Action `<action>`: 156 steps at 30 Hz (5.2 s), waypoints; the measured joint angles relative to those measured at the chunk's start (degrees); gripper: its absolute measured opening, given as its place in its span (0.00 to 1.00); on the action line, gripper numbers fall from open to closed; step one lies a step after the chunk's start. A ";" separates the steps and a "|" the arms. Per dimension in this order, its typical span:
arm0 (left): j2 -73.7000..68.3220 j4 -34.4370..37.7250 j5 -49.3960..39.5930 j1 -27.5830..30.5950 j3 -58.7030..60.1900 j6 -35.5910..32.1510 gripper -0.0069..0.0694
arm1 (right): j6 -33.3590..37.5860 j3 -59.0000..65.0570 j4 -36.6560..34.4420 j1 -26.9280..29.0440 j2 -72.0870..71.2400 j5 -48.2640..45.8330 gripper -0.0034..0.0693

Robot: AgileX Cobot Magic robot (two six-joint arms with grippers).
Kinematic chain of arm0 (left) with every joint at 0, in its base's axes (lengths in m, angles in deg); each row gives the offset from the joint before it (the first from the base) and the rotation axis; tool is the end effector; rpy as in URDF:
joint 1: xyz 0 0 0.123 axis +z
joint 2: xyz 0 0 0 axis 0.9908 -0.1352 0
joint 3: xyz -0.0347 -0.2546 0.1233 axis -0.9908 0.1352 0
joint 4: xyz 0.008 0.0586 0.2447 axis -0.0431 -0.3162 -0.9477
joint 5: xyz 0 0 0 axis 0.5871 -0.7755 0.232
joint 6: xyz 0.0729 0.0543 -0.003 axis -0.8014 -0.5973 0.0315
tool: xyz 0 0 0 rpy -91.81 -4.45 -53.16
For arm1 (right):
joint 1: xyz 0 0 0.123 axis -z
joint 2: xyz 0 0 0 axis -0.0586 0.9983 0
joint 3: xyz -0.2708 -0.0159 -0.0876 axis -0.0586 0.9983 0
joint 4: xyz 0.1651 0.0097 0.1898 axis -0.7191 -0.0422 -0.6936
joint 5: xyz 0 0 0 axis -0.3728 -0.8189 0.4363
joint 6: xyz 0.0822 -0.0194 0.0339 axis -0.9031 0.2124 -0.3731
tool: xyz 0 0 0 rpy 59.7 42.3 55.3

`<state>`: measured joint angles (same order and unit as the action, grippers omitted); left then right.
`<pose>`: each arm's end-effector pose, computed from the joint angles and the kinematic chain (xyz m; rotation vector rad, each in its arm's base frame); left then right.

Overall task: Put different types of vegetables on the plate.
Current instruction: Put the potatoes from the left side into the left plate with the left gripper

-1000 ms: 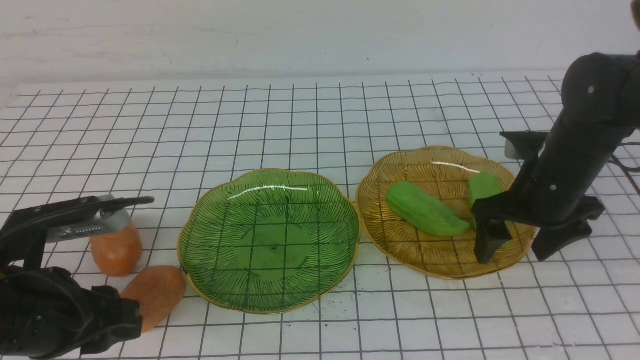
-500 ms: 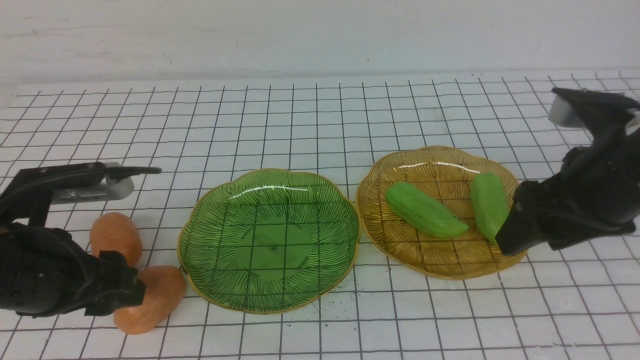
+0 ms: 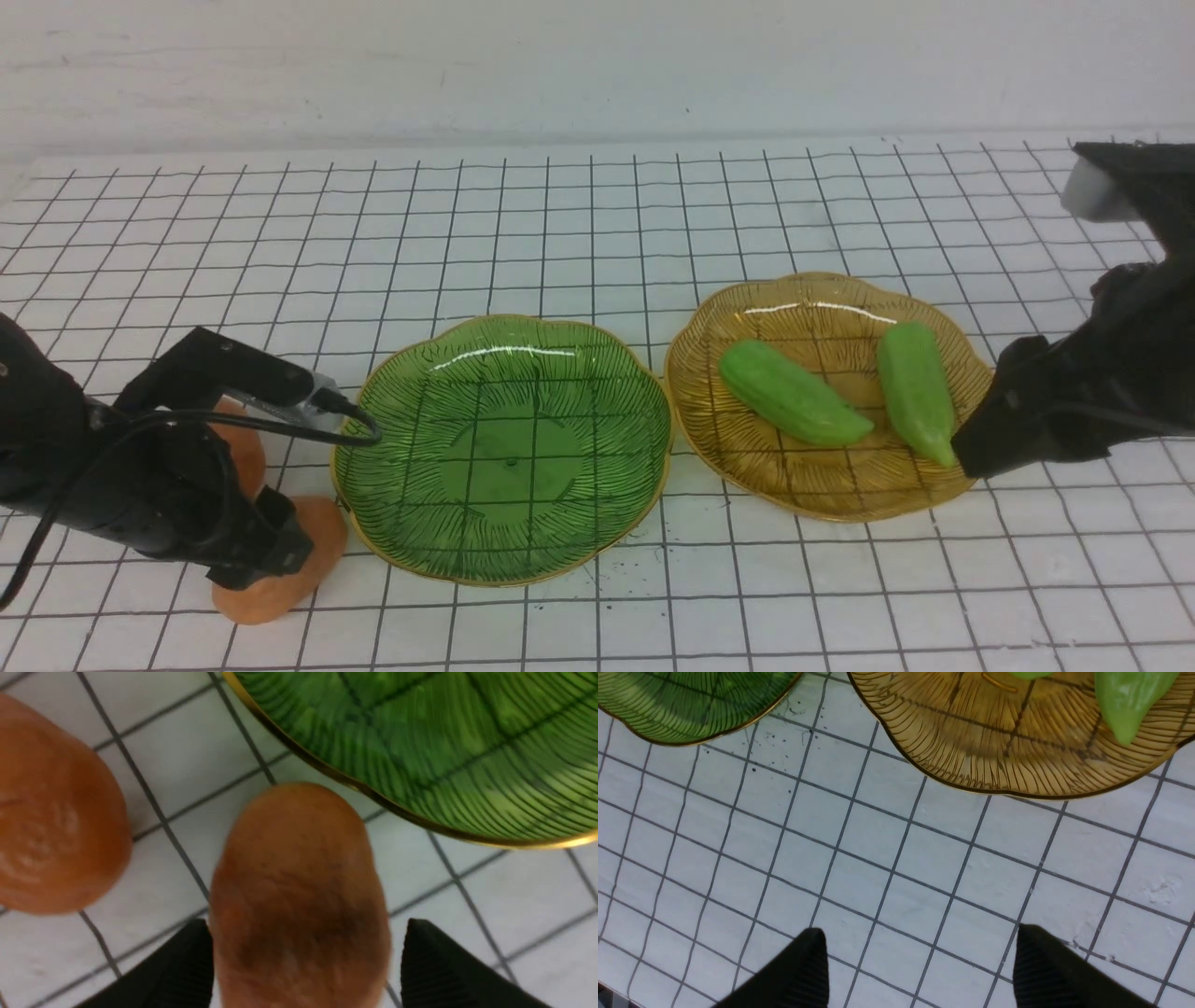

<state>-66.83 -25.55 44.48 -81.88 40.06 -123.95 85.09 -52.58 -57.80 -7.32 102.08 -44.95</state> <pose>0.2625 -0.0169 0.1974 0.6394 2.6439 -0.1551 0.2348 0.0749 0.3210 -0.4901 2.8148 0.4998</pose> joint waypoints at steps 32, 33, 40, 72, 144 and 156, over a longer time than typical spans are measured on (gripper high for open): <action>0.58 -0.93 -23.52 -1.72 -22.63 29.64 0.67 | 0.16 0.00 -0.38 0.00 0.00 0.66 0.71; 0.03 1.19 -23.30 -2.97 -23.24 31.35 0.67 | 0.16 0.00 -0.41 0.00 0.00 0.82 0.71; -9.96 10.29 -17.60 -13.74 -26.26 33.89 0.67 | 0.16 0.02 -0.41 0.00 0.00 1.00 0.71; -20.36 -8.10 -34.63 10.06 -44.06 46.47 0.15 | 1.69 0.02 -0.41 0.00 0.00 1.59 0.71; -31.39 -16.29 -35.81 -14.16 -50.21 41.26 0.88 | 3.37 7.31 -2.56 0.00 -20.21 -0.26 0.05; -31.39 -17.59 -35.81 -14.16 -50.21 40.68 0.73 | 8.96 38.57 -2.62 0.00 -60.95 33.39 0.03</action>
<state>-98.22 -43.14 8.67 -96.04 -10.16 -83.27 94.05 -14.01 -60.41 -7.32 41.13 -11.56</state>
